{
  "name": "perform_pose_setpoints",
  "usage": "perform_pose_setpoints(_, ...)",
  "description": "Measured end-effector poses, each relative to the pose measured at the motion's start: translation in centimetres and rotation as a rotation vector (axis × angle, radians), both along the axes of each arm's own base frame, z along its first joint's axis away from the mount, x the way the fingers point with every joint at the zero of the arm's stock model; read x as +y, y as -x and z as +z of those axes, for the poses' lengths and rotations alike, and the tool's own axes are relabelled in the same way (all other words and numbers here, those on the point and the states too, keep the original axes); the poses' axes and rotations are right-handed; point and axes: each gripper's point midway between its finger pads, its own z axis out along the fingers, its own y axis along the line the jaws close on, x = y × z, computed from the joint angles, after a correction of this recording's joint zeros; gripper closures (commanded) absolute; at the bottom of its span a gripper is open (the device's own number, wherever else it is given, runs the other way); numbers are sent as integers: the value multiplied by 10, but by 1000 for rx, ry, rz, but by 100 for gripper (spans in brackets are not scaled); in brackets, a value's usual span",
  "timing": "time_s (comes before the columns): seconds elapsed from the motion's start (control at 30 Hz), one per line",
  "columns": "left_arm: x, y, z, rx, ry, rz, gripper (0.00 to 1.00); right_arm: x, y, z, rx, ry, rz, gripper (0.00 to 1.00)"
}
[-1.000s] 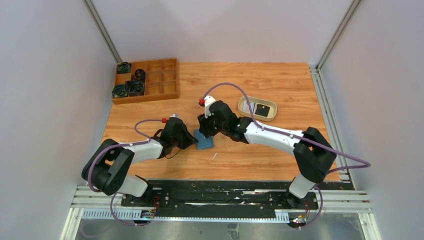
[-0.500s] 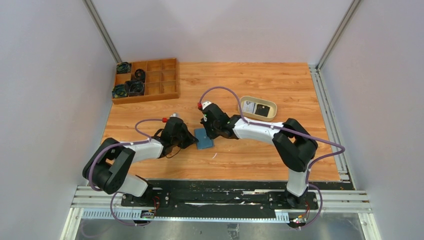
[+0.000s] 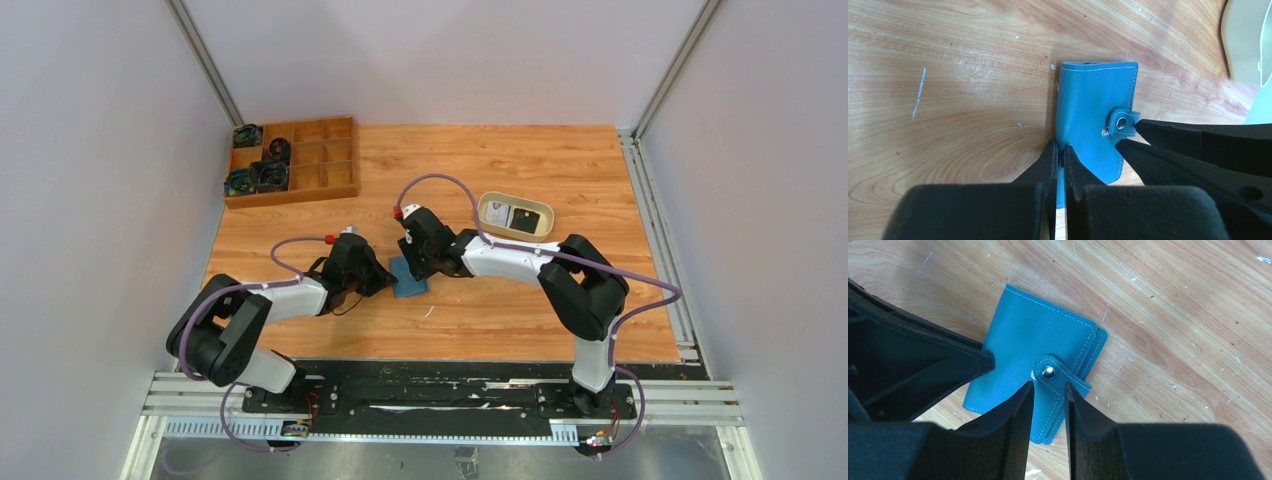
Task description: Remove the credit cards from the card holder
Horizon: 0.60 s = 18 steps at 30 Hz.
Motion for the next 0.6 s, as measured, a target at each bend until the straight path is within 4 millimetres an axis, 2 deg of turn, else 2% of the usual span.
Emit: perform_pose_setpoints(0.6,0,0,0,0,-1,-2,100,5,-5,-6,-4,6,13,71)
